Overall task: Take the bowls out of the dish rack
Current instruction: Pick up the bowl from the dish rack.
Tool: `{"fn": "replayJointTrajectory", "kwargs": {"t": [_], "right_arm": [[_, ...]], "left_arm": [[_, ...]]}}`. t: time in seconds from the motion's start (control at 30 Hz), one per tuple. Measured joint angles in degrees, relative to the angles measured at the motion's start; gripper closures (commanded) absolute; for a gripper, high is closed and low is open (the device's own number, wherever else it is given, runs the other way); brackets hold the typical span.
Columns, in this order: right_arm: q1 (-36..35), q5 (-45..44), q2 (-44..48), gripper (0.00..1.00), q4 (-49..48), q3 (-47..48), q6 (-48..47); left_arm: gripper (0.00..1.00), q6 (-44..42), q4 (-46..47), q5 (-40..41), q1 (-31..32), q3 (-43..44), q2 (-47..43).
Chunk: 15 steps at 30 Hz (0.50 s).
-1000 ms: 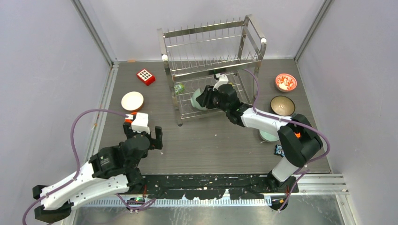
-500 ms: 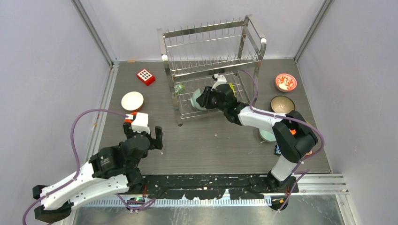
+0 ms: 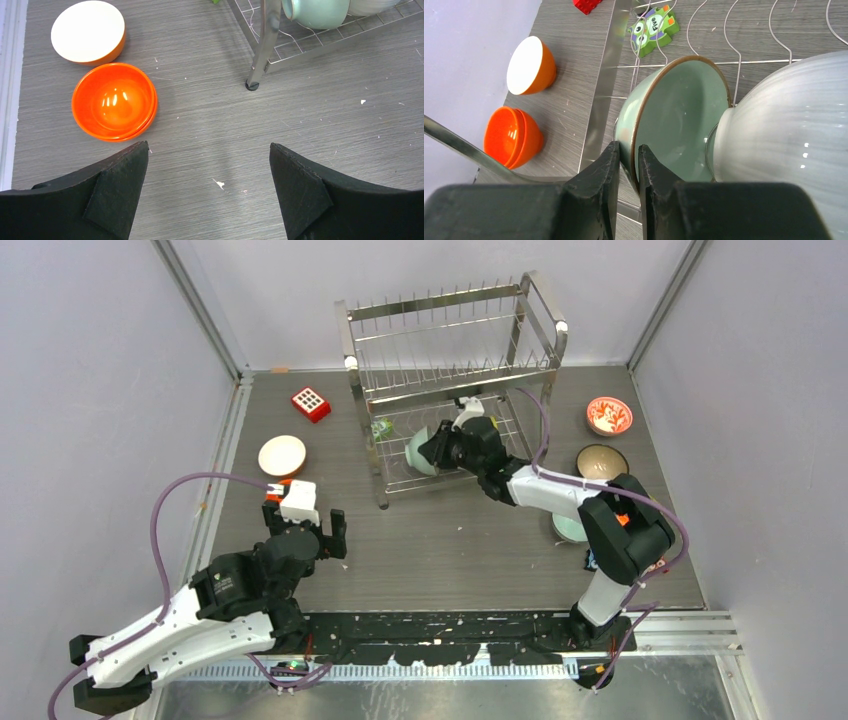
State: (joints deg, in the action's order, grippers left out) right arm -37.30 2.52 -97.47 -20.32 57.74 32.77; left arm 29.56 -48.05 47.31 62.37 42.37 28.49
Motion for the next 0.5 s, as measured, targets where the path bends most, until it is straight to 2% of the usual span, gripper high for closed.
{"fn": "replayJointTrajectory", "kwargs": {"t": [0.5], "right_arm": [[1.7,4.0,-0.1,0.99,-6.8,-3.3,4.3]], "left_arm": [[0.08,0.0,0.0,0.0,0.0,0.0,0.4]]}}
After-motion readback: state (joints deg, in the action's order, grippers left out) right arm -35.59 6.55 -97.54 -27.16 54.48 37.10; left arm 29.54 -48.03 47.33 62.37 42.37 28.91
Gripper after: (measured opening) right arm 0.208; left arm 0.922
